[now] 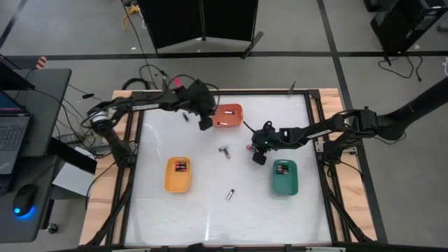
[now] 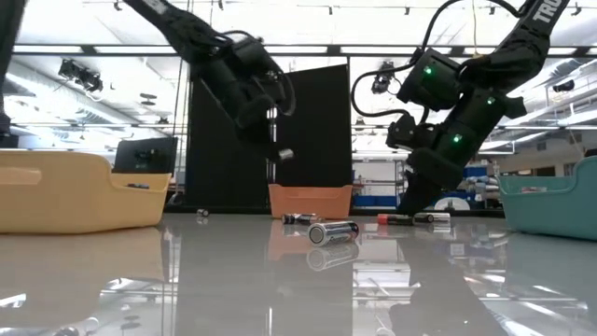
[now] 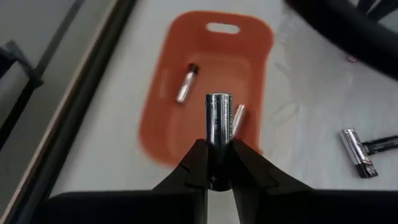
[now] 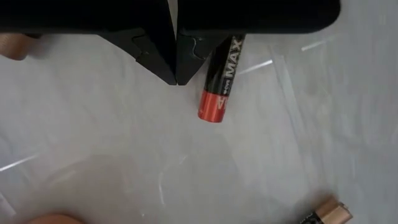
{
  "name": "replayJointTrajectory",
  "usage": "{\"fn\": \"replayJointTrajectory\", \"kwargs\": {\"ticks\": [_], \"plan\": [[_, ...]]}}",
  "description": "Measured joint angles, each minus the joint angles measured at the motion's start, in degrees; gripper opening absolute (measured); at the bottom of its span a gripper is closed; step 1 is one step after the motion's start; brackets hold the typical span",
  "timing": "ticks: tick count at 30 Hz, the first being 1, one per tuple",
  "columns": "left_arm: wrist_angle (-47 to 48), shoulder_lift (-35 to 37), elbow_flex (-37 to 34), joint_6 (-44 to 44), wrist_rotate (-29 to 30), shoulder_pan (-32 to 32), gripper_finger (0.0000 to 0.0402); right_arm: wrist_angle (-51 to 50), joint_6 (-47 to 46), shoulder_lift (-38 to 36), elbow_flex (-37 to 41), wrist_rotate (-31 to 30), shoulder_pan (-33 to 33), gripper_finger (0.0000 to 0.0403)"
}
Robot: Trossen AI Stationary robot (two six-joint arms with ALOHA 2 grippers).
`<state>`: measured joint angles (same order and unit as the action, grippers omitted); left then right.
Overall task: Sort batteries
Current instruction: Put the silver battery into the orange bin
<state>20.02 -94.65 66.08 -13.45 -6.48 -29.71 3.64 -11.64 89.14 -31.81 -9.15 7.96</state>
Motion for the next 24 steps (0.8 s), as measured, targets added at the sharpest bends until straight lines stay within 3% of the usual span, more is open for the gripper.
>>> {"fn": "replayJointTrajectory", "kwargs": {"ticks": [12, 20, 24], "plan": [[8.37, -18.53, 14.57, -4.64, -1.49, 0.56, 0.0046, -0.02, 0.87, -0.04, 0.00, -0.02, -0.10, 0.0013], [10.94, -21.33, 16.69, -5.61, -1.19, 0.58, 0.0046, 0.02, 1.18, -0.07, 0.00, -0.07, -0.10, 0.0013], [10.89, -21.33, 16.58, -5.40, 0.46, 0.61, 0.0065, 0.09, 1.22, -0.07, 0.00, -0.07, -0.10, 0.0013]]}}
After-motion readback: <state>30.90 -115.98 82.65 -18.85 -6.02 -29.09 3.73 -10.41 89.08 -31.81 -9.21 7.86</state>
